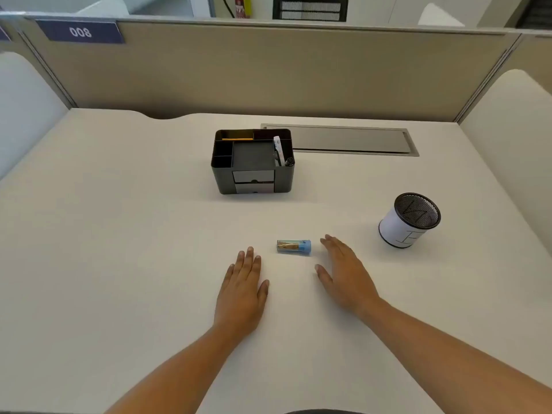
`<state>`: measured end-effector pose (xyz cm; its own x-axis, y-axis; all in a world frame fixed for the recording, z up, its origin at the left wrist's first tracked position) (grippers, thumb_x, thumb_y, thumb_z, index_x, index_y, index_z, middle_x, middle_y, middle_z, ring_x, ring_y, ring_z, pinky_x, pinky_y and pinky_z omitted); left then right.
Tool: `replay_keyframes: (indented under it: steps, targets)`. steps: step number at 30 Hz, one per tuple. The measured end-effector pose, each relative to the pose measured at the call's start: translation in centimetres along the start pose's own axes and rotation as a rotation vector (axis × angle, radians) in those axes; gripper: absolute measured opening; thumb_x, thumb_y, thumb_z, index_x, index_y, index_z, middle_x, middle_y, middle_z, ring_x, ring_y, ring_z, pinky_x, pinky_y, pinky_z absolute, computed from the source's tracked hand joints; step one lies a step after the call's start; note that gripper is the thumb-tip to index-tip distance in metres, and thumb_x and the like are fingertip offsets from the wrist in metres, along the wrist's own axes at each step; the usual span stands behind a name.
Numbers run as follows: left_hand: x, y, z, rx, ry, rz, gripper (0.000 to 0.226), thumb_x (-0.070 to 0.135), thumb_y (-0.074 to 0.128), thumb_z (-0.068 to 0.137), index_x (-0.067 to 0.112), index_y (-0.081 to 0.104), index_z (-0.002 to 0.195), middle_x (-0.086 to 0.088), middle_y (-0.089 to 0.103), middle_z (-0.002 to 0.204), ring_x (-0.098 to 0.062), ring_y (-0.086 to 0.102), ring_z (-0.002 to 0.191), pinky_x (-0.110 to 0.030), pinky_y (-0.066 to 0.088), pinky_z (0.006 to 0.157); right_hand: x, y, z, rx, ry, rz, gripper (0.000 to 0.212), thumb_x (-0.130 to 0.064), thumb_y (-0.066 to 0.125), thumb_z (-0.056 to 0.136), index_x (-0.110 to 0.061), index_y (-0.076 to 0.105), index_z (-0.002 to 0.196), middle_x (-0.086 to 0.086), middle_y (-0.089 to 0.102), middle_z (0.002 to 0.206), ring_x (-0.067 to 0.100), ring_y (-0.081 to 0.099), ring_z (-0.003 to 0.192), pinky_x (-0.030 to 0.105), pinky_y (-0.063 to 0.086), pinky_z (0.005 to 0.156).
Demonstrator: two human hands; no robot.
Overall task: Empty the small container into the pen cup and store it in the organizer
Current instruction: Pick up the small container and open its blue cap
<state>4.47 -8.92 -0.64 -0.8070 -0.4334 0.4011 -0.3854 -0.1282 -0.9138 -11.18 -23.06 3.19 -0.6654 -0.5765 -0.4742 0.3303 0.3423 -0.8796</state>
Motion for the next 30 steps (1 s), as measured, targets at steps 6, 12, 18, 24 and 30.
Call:
replay_keyframes:
  steps: [6, 12, 18, 24, 30]
  targets:
    - [1.6, -0.7, -1.4, 0.05, 0.034, -0.046, 0.063, 0.046, 0.035, 0.097, 0.024, 0.011, 0.151, 0.009, -0.008, 0.16, -0.004, -0.017, 0.144, -0.03, 0.0, 0.118, -1.9, 0.5, 3.4, -0.031, -0.025, -0.013, 0.055, -0.024, 0.061, 0.095, -0.019, 0.04, 0.146, 0.001, 0.043, 0.153, 0.02, 0.038, 0.139, 0.035, 0.033, 0.114]
    - [2.6, -1.8, -2.3, 0.14, 0.043, -0.123, 0.061, 0.048, 0.044, 0.094, 0.028, 0.023, 0.147, 0.014, -0.002, 0.159, -0.001, -0.012, 0.144, -0.028, 0.005, 0.115, -2.5, 1.0, 4.4, -0.001, -0.057, -0.045, 0.038, -0.02, 0.066, 0.091, -0.022, 0.06, 0.128, 0.001, 0.066, 0.126, 0.021, 0.059, 0.111, 0.033, 0.048, 0.097]
    - [3.1, -4.6, -1.9, 0.205, 0.031, -0.191, 0.065, 0.043, 0.057, 0.09, 0.028, 0.027, 0.146, 0.012, 0.002, 0.16, -0.003, -0.007, 0.146, -0.032, 0.014, 0.115, -3.2, 0.5, 2.4, -0.011, -0.009, 0.181, 0.03, -0.011, 0.074, 0.083, -0.021, 0.07, 0.112, -0.001, 0.07, 0.109, 0.012, 0.062, 0.093, 0.027, 0.055, 0.088]
    - [5.9, -7.7, -2.7, 0.163, 0.132, -0.305, 0.064, 0.042, 0.066, 0.085, 0.037, 0.035, 0.141, 0.014, 0.025, 0.157, -0.001, 0.016, 0.143, -0.026, 0.02, 0.115, -6.9, -2.5, -2.2, -0.052, 0.049, 0.639, 0.028, -0.008, 0.08, 0.08, -0.026, 0.071, 0.099, -0.009, 0.074, 0.093, 0.003, 0.069, 0.083, 0.011, 0.056, 0.065]
    - [8.4, -11.7, -4.0, 0.178, 0.189, -0.518, 0.033, 0.038, 0.069, 0.083, 0.031, 0.064, 0.115, 0.015, 0.066, 0.104, -0.008, 0.06, 0.095, -0.034, 0.054, 0.083, -8.0, -6.6, -5.4, -0.065, 0.051, 0.903, 0.031, -0.003, 0.08, 0.079, -0.026, 0.073, 0.098, 0.0, 0.078, 0.092, 0.019, 0.074, 0.083, 0.023, 0.06, 0.072]
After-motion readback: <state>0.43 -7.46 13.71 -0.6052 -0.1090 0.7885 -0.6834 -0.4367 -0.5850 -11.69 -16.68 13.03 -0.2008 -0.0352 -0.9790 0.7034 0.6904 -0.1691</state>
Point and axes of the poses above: each hand's wrist, its own z-axis towards the middle knuckle, its own y-axis out of the palm, x = y × z, the point moved 10 cm from there along z, towards the middle knuckle
